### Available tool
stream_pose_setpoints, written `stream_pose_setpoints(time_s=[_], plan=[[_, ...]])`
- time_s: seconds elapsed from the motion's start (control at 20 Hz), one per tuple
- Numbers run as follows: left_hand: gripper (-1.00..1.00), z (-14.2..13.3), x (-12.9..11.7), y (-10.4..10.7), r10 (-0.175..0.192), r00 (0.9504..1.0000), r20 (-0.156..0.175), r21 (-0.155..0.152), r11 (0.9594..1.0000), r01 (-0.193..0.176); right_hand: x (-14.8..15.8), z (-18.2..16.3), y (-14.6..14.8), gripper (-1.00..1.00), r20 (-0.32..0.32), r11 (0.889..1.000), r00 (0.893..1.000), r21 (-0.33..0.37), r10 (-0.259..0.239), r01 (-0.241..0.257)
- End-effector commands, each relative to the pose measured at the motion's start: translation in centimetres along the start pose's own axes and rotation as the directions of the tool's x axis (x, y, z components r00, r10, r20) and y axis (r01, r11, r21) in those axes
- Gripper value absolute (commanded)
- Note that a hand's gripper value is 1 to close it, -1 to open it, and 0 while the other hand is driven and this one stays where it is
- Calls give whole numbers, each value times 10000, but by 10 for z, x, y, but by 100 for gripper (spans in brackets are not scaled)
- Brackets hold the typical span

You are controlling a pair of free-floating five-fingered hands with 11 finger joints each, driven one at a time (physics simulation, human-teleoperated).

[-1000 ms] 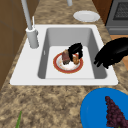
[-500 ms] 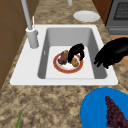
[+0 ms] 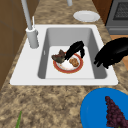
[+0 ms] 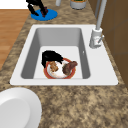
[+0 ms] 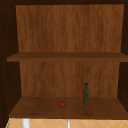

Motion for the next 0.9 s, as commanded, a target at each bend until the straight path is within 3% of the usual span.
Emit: stream_pose_setpoints(time_s=[0.0,0.3,0.55,0.85], plan=[[0,0,0,0,0,10000,0,0,10000,0,-4,5,-21,-100,-207,9973,9975,295,681,-675],[0,0,0,0,0,10000,0,0,10000,0,-2,14,-45,-100,-379,9905,9939,943,1037,-997],[0,0,0,0,0,10000,0,0,10000,0,-8,14,-70,-100,-484,9832,9856,939,1618,-1568],[0,0,0,0,0,10000,0,0,10000,0,-19,7,-91,-100,-535,9818,9845,1006,1668,-1609]])
